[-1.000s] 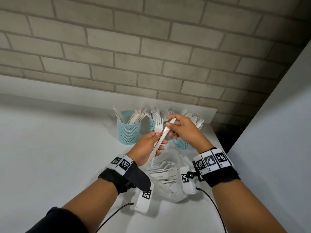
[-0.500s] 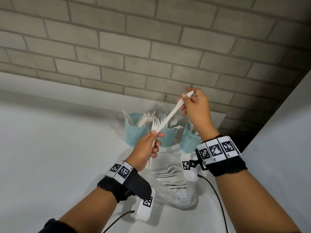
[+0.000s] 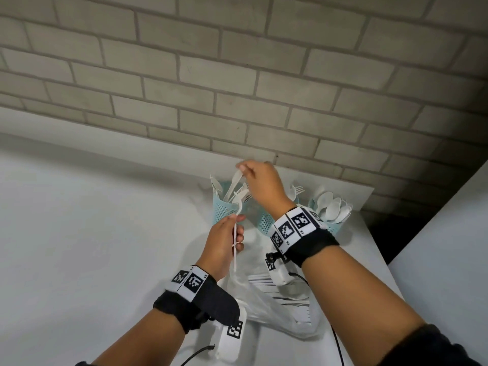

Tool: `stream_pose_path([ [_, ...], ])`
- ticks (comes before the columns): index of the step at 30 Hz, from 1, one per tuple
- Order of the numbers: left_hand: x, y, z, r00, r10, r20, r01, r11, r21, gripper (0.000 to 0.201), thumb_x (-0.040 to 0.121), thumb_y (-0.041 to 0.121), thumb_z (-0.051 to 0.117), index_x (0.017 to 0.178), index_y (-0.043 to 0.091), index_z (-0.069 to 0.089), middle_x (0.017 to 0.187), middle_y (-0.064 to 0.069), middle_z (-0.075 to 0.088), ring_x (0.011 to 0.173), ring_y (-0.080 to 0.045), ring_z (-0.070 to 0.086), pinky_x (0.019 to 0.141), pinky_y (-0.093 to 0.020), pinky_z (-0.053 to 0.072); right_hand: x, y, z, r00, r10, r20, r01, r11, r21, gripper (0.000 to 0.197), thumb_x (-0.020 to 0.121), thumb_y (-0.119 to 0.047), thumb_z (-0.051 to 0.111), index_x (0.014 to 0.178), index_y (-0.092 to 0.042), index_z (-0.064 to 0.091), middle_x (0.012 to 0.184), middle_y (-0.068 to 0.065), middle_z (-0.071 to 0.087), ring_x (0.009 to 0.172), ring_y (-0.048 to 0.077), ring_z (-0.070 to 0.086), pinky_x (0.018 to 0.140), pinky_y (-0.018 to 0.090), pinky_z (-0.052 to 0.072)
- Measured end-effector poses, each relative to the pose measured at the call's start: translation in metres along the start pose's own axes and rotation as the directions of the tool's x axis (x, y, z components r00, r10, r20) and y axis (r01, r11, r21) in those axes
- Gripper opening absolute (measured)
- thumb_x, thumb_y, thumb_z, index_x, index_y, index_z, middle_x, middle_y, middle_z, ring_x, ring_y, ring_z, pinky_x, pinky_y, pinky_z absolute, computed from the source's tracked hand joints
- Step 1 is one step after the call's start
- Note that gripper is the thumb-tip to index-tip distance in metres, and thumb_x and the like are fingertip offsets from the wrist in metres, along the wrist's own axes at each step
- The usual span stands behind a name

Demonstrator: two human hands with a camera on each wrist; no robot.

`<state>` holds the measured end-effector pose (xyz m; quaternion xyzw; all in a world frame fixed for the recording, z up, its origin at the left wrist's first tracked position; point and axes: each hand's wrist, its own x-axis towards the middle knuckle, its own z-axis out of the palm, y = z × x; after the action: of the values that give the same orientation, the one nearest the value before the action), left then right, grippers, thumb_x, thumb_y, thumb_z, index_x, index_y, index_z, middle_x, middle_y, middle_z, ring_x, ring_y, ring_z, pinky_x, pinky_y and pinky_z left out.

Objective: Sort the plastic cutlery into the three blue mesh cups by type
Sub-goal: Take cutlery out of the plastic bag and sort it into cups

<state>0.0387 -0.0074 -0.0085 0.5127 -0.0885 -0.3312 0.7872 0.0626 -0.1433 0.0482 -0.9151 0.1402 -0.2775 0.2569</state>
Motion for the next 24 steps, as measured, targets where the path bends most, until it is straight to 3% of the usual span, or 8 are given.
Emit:
stream_pose_path([
  [3,-0.004,0.0,0.001,0.999,0.032,0.004,-0.032,0.998,0.05,0.019,0.099,0.015,0.039,0.094,0.01,0.057,0.066,-0.001,0.049,0.056,-0.009,0.043,0.054,-0.021,0.035,-0.004,0.01,0.009,0.972,0.066,0.227,-0.016,0.976,-0.215,0.032,0.099,-0.029,0.038,0.108,-0.017,0.066,0.104,0.012,0.066,0.111,0.037,0.046,0.093,0.038,0.036],
  [6,-0.004,-0.001,0.003,0.998,0.057,0.016,-0.058,0.995,0.087,0.017,0.098,0.013,0.044,0.088,0.011,0.058,0.071,-0.003,0.056,0.062,-0.01,0.051,0.058,-0.019,0.043,-0.013,0.003,-0.008,0.983,0.122,0.135,-0.101,0.983,-0.156,0.036,0.098,-0.033,0.042,0.129,-0.02,0.055,0.134,0.011,0.046,0.126,0.031,0.033,0.104,0.037,0.028],
  [9,-0.003,-0.003,0.011,0.994,0.094,0.056,-0.1,0.988,0.119,0.015,0.098,0.012,0.045,0.092,0.009,0.058,0.074,-0.003,0.06,0.064,-0.01,0.055,0.059,-0.019,0.045,-0.027,-0.006,-0.035,0.996,0.085,-0.032,-0.081,0.991,0.104,0.035,0.092,-0.037,0.054,0.121,-0.018,0.06,0.112,0.004,0.053,0.095,0.014,0.052,0.086,0.026,0.04],
  [11,-0.004,-0.003,0.018,0.984,0.137,0.112,-0.153,0.977,0.151,0.014,0.098,0.012,0.044,0.094,0.009,0.058,0.074,-0.002,0.061,0.065,-0.009,0.057,0.057,-0.017,0.046,-0.041,-0.01,-0.054,0.995,0.052,0.085,-0.059,0.995,0.087,0.03,0.087,-0.039,0.06,0.109,-0.018,0.066,0.09,-0.007,0.058,0.075,0.002,0.052,0.07,0.021,0.04],
  [15,-0.003,-0.004,0.033,0.965,0.159,0.208,-0.204,0.955,0.216,0.015,0.097,0.013,0.046,0.099,0.007,0.059,0.078,-0.001,0.065,0.069,-0.009,0.061,0.061,-0.015,0.048,-0.061,0.002,-0.08,0.955,0.085,0.284,-0.099,0.994,0.037,0.023,0.089,-0.025,0.061,0.103,-0.008,0.068,0.071,0.002,0.063,0.049,-0.001,0.053,0.054,0.014,0.044],
  [17,-0.003,-0.008,0.039,0.961,0.114,0.251,-0.183,0.945,0.271,0.014,0.097,0.017,0.048,0.096,0.011,0.061,0.079,0.0,0.067,0.07,-0.009,0.063,0.066,-0.017,0.049,-0.061,0.012,-0.093,0.973,0.153,0.173,-0.166,0.984,0.065,0.022,0.092,-0.022,0.056,0.095,-0.003,0.066,0.06,0.0,0.056,0.04,-0.003,0.051,0.045,0.008,0.038],
  [20,-0.004,-0.016,0.042,0.953,-0.015,0.304,-0.117,0.903,0.413,0.012,0.096,0.018,0.05,0.092,0.014,0.061,0.078,0.002,0.068,0.067,-0.007,0.064,0.066,-0.015,0.049,-0.057,0.02,-0.115,0.954,0.275,-0.118,-0.245,0.944,0.222,0.018,0.097,-0.022,0.048,0.083,-0.019,0.059,0.064,0.001,0.058,0.039,-0.001,0.054,0.042,0.015,0.041],
  [24,-0.003,-0.023,0.035,0.933,-0.116,0.341,-0.151,0.734,0.663,0.01,0.092,0.008,0.053,0.09,0.012,0.062,0.08,0.001,0.065,0.068,-0.007,0.06,0.059,-0.009,0.047,-0.052,0.022,-0.125,0.875,0.27,-0.402,-0.155,0.942,0.296,0.021,0.1,-0.02,0.039,0.103,-0.015,0.06,0.084,0.001,0.058,0.063,0.011,0.062,0.057,0.022,0.05],
])
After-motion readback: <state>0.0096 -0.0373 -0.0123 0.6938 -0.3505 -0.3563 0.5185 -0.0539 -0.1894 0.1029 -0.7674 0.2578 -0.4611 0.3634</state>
